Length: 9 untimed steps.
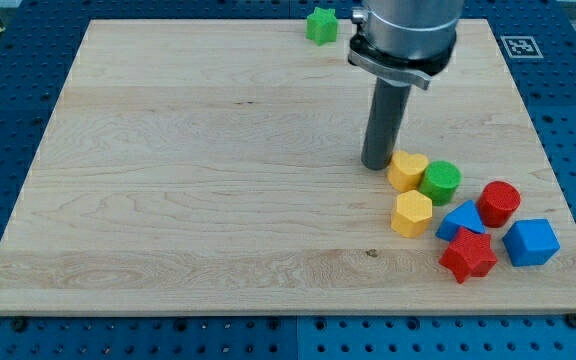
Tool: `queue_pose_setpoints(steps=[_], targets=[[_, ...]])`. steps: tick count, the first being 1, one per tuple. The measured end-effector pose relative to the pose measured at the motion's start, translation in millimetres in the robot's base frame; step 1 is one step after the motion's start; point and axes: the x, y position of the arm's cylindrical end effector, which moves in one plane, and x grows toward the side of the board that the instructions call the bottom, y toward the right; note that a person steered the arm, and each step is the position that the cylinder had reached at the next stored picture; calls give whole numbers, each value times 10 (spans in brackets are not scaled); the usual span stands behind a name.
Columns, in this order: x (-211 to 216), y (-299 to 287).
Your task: Push green star towards the group of blocks
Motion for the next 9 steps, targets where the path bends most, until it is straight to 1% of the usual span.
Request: queue_pose_setpoints(steps=[1, 2, 3, 5, 6, 7, 9], targets=[[93, 60], [54, 61], [-489, -142], [-1369, -1366], [-1983, -1807], [-2663, -1798], [-2724, -1441]])
